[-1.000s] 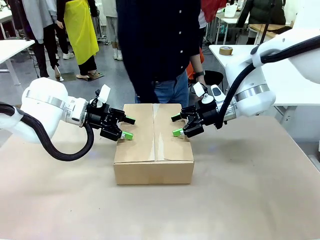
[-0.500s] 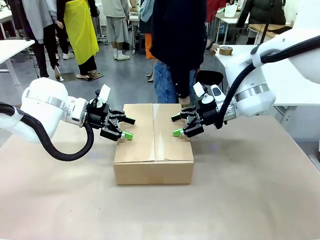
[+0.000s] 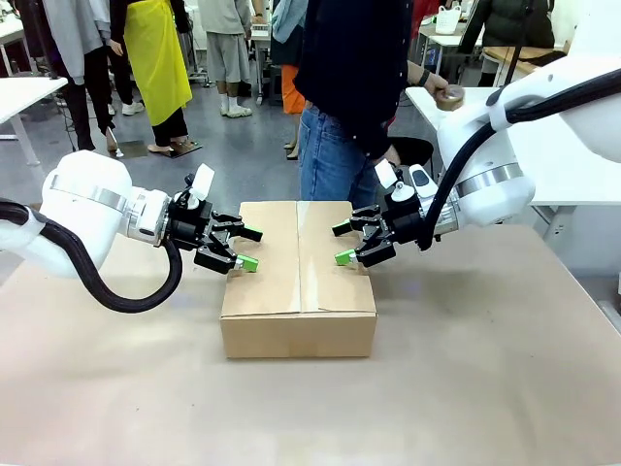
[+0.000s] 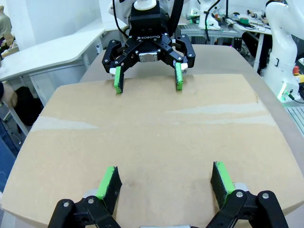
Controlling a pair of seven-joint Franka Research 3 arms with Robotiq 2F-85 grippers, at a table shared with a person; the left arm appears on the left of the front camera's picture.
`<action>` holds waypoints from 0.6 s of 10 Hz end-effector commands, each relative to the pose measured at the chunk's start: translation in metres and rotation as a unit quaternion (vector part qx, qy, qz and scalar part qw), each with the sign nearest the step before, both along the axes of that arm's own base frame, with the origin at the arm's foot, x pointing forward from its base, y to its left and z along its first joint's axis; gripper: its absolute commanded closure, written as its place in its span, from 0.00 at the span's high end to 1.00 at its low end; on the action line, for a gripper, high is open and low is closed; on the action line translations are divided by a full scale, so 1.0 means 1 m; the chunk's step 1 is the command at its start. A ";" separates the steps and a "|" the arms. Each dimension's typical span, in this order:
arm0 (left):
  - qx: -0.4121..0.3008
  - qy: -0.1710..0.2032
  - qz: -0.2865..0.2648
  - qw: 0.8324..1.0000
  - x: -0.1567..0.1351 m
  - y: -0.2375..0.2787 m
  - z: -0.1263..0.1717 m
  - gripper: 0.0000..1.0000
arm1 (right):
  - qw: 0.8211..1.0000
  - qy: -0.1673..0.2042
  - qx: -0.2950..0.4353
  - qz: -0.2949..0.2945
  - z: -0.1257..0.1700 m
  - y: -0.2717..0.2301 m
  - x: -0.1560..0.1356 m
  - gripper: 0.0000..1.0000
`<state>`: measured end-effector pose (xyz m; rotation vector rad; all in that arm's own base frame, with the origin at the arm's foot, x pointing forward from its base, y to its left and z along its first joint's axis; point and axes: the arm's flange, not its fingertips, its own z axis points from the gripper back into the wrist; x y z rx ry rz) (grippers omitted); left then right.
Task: Pack the gift set into the box.
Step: Press and hold the closed box until the human finishes sealing it.
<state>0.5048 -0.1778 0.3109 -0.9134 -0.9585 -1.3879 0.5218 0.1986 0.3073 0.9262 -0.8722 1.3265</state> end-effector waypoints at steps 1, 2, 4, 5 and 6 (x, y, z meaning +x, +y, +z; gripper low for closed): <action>0.001 -0.003 -0.002 1.000 -0.001 0.000 -0.001 1.00 | 1.000 0.000 -0.003 -0.001 -0.001 0.001 0.000 1.00; 0.001 -0.003 -0.002 1.000 -0.001 0.000 -0.001 1.00 | 1.000 0.000 -0.003 -0.001 -0.001 0.001 0.000 1.00; 0.001 -0.003 -0.002 1.000 -0.001 0.000 -0.001 1.00 | 1.000 0.000 -0.003 -0.001 -0.001 0.001 0.000 1.00; 0.001 -0.003 -0.002 1.000 -0.001 0.000 -0.001 1.00 | 1.000 0.000 -0.003 -0.001 -0.001 0.001 0.000 1.00; 0.001 -0.003 -0.002 1.000 -0.001 0.000 -0.001 1.00 | 1.000 0.000 -0.003 -0.001 -0.001 0.001 0.000 1.00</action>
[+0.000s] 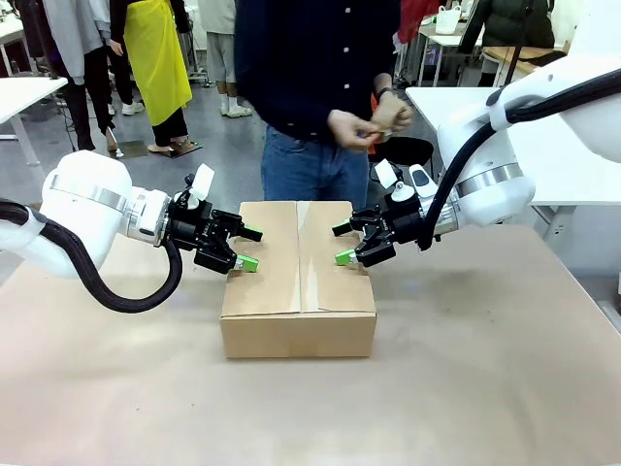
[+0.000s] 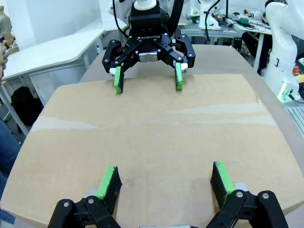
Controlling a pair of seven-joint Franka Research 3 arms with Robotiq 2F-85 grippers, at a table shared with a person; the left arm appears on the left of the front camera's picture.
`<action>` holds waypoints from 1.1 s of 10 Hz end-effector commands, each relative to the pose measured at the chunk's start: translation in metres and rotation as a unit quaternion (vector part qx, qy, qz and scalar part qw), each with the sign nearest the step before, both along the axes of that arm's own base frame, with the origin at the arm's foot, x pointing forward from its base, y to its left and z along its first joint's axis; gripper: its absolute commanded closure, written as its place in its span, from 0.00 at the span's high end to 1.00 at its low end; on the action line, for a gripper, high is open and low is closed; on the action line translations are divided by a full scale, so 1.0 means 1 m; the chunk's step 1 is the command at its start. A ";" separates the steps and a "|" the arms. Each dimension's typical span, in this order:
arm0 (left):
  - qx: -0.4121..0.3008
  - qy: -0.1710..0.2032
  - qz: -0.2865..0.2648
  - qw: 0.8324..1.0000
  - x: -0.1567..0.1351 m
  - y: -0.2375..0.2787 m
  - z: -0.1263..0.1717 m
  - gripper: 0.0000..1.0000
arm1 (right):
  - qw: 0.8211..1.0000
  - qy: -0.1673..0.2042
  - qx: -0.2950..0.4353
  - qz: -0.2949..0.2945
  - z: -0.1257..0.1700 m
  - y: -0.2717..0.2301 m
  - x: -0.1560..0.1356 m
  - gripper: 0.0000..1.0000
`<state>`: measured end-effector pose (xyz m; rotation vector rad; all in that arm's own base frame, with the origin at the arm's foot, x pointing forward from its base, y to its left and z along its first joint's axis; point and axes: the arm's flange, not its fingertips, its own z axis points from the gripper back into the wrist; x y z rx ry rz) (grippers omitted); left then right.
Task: Pack the gift set into the box.
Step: Press and hold the closed box until the human finishes sealing it.
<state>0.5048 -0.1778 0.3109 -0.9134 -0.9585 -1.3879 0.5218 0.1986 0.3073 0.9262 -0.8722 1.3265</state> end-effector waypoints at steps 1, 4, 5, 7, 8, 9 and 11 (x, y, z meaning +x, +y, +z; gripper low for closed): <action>0.001 -0.003 -0.002 1.000 -0.001 0.000 -0.001 1.00 | 1.000 0.000 -0.003 -0.001 -0.001 0.001 0.000 1.00; 0.001 -0.003 -0.002 1.000 -0.001 0.000 -0.001 1.00 | 1.000 0.000 -0.003 -0.001 -0.001 0.001 0.000 1.00; 0.001 -0.003 -0.002 1.000 -0.001 0.000 -0.001 1.00 | 1.000 0.000 -0.003 -0.001 -0.001 0.001 0.000 1.00; 0.001 -0.003 -0.002 1.000 -0.001 0.000 -0.001 1.00 | 1.000 0.000 -0.003 -0.001 -0.001 0.001 0.000 1.00; 0.001 -0.003 -0.002 1.000 -0.001 0.000 -0.001 1.00 | 1.000 0.000 -0.003 -0.001 -0.001 0.001 0.000 1.00; 0.001 -0.003 -0.002 1.000 -0.001 0.000 -0.001 1.00 | 1.000 0.000 -0.003 -0.001 -0.001 0.001 0.000 1.00; 0.001 -0.003 -0.002 1.000 -0.001 0.000 -0.001 1.00 | 1.000 0.000 -0.003 -0.001 -0.001 0.001 0.000 1.00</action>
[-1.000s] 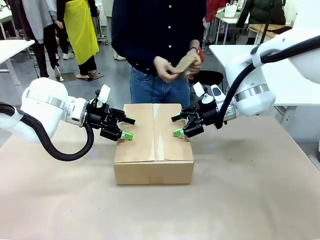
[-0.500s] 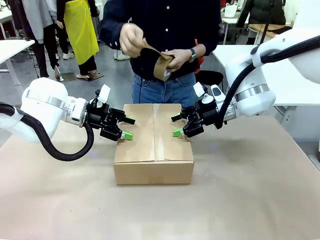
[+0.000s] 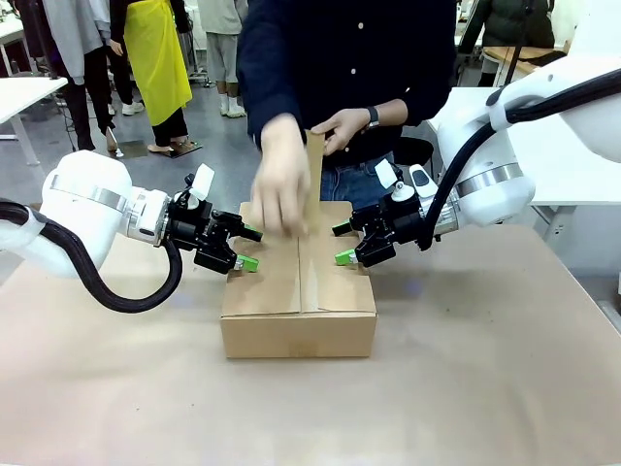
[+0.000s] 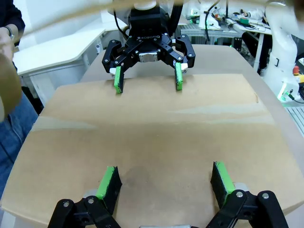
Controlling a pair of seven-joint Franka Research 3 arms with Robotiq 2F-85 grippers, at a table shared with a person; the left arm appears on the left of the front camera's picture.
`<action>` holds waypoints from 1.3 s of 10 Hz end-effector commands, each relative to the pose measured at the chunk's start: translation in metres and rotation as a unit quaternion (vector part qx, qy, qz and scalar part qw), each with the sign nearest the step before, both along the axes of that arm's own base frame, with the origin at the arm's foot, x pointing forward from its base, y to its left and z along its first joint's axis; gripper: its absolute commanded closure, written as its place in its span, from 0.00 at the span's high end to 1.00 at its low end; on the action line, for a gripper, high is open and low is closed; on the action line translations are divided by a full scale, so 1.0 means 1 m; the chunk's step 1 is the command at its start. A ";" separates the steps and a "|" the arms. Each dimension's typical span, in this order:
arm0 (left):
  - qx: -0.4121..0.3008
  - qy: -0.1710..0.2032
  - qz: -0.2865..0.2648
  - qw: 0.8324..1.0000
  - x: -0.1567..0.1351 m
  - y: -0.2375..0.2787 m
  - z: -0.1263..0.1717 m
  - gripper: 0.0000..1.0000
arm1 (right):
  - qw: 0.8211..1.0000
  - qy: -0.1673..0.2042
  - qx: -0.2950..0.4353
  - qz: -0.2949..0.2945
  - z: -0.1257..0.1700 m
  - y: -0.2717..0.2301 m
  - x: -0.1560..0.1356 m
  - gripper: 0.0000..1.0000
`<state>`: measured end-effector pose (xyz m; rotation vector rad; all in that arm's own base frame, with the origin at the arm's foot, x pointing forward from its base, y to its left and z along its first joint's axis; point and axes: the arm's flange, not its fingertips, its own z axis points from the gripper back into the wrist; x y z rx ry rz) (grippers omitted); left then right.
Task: Pack the gift set into the box.
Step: Press and hold the closed box until the human finishes sealing it.
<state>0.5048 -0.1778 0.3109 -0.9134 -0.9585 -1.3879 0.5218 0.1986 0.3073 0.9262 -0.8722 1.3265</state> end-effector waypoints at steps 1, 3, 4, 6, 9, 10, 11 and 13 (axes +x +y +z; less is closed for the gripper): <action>0.001 -0.003 -0.002 1.000 -0.001 0.000 -0.001 1.00 | 1.000 0.000 -0.003 -0.001 -0.001 0.001 0.000 1.00; 0.001 -0.003 -0.002 1.000 -0.001 0.000 -0.001 1.00 | 1.000 0.000 -0.003 -0.001 -0.001 0.001 0.000 1.00; 0.001 -0.003 -0.002 1.000 -0.001 0.000 -0.001 1.00 | 1.000 0.000 -0.003 -0.001 -0.001 0.001 0.000 1.00; 0.001 -0.003 -0.002 1.000 -0.001 0.000 -0.001 1.00 | 1.000 0.000 -0.003 -0.001 -0.001 0.001 0.000 1.00; 0.001 -0.003 -0.002 1.000 -0.001 0.000 -0.001 1.00 | 1.000 0.000 -0.003 -0.001 -0.001 0.001 0.000 1.00; 0.001 -0.003 -0.002 1.000 -0.001 0.000 -0.001 1.00 | 1.000 0.000 -0.003 -0.001 -0.001 0.001 0.000 1.00; 0.001 -0.003 -0.002 1.000 -0.001 0.000 -0.001 1.00 | 1.000 0.000 -0.003 -0.001 -0.001 0.001 0.000 1.00; 0.001 -0.003 -0.002 1.000 -0.001 0.000 -0.001 1.00 | 1.000 0.000 -0.003 -0.001 -0.001 0.001 0.000 1.00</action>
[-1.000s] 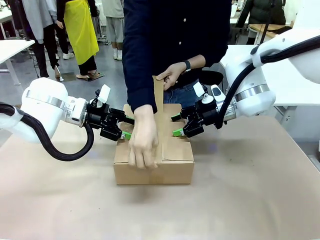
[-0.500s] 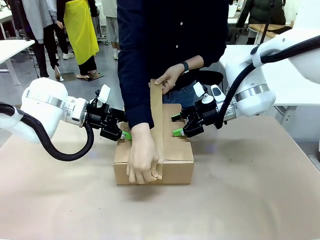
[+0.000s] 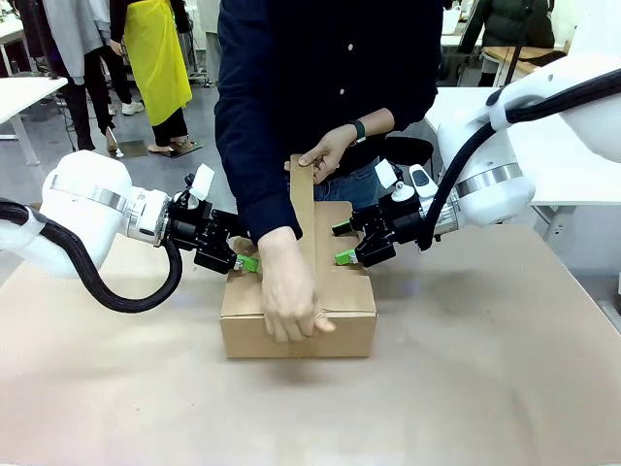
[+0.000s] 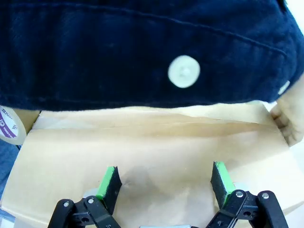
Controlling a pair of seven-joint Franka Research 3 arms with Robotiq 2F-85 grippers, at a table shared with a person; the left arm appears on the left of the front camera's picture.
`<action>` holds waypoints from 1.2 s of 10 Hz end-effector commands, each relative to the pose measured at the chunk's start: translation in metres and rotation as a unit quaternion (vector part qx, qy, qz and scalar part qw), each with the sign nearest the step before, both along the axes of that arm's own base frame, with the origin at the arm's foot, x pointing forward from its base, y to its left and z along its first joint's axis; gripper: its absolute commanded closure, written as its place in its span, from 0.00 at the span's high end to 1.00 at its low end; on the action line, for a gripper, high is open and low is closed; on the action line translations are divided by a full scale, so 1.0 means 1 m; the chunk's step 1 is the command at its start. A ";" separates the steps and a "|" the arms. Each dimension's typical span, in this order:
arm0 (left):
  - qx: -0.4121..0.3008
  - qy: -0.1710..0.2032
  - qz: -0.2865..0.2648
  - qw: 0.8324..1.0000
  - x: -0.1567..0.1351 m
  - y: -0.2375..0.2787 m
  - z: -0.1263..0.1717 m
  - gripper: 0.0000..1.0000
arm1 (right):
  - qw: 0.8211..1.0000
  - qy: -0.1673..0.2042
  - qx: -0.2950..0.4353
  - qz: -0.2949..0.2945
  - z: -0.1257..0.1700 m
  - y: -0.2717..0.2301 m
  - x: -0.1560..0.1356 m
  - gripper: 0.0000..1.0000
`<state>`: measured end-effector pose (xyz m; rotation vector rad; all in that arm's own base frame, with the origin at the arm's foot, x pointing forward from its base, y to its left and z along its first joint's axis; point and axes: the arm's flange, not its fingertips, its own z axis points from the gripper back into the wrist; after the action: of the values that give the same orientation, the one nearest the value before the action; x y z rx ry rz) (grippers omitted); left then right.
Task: Pack the gift set into the box.
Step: Press and hold the closed box until the human finishes sealing it.
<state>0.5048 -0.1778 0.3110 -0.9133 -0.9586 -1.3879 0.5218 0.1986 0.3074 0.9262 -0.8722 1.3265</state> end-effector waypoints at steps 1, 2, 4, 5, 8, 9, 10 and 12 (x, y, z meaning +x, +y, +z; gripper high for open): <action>0.001 -0.003 -0.002 1.000 -0.001 0.000 -0.001 1.00 | 1.000 0.000 -0.003 -0.001 -0.001 0.001 0.000 1.00; 0.001 -0.003 -0.002 1.000 -0.001 0.000 -0.001 1.00 | 1.000 0.000 -0.003 -0.001 -0.001 0.001 0.000 1.00; 0.001 -0.003 -0.002 1.000 -0.001 0.000 -0.001 1.00 | 1.000 0.000 -0.003 -0.001 -0.001 0.001 0.000 1.00; 0.001 -0.003 -0.002 1.000 -0.001 0.000 -0.001 1.00 | 1.000 0.000 -0.003 -0.001 -0.001 0.001 0.000 1.00; 0.001 -0.003 -0.002 1.000 -0.001 0.000 -0.001 1.00 | 1.000 0.000 -0.003 -0.001 -0.001 0.001 0.000 1.00; 0.001 -0.003 -0.002 1.000 -0.001 0.000 -0.001 1.00 | 1.000 0.000 -0.003 -0.001 -0.001 0.001 0.000 1.00; 0.001 -0.003 -0.002 1.000 -0.001 0.000 -0.001 1.00 | 1.000 0.000 -0.003 -0.001 -0.001 0.001 0.000 1.00; 0.001 -0.003 -0.002 1.000 -0.001 0.000 -0.001 1.00 | 1.000 0.000 -0.003 -0.001 -0.001 0.001 0.000 1.00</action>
<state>0.5048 -0.1778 0.3108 -0.9134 -0.9583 -1.3877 0.5217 0.1986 0.3071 0.9264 -0.8717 1.3263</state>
